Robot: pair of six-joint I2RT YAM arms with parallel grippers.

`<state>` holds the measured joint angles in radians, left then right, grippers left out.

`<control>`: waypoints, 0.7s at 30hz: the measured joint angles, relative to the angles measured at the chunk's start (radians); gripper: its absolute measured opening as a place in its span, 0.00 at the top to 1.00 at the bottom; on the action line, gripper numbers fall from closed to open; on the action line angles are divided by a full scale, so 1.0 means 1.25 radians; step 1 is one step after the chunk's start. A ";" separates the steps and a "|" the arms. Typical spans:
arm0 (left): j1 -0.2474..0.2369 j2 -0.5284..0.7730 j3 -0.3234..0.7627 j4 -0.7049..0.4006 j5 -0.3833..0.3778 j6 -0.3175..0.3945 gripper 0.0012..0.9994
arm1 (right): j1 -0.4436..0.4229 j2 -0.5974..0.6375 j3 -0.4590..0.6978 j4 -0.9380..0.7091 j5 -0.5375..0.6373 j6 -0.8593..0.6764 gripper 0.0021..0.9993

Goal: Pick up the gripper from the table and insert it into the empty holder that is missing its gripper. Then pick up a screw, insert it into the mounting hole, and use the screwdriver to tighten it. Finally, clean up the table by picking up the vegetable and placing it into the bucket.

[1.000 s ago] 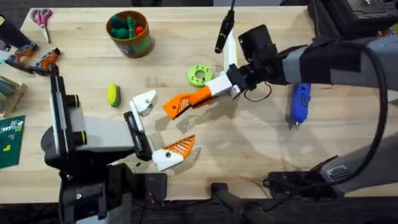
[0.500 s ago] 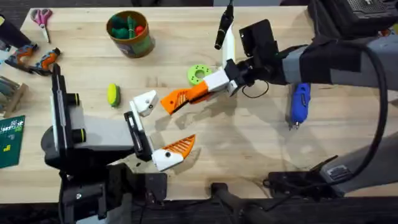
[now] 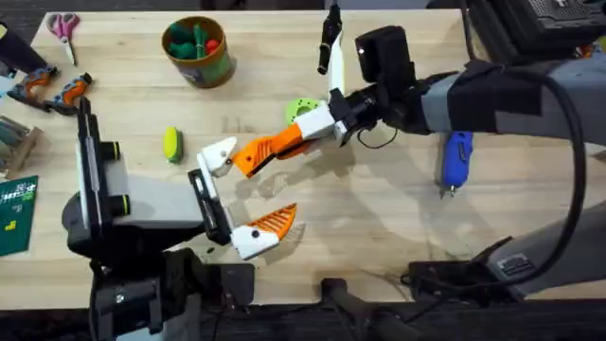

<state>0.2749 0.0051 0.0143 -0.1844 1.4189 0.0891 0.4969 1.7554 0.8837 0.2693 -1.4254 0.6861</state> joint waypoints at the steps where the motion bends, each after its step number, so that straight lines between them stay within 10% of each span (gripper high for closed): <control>1: 0.000 0.000 0.000 0.000 0.000 0.000 0.01 | 0.000 0.000 0.000 0.005 0.000 0.010 0.99; 21: 0.000 0.000 0.000 0.000 0.002 -0.003 0.01 | 0.000 0.000 0.000 0.093 0.021 0.138 0.99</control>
<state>0.2749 0.0051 0.0143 -0.1848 1.4208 0.0855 0.4973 1.7554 0.8837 0.3851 -1.3991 0.8588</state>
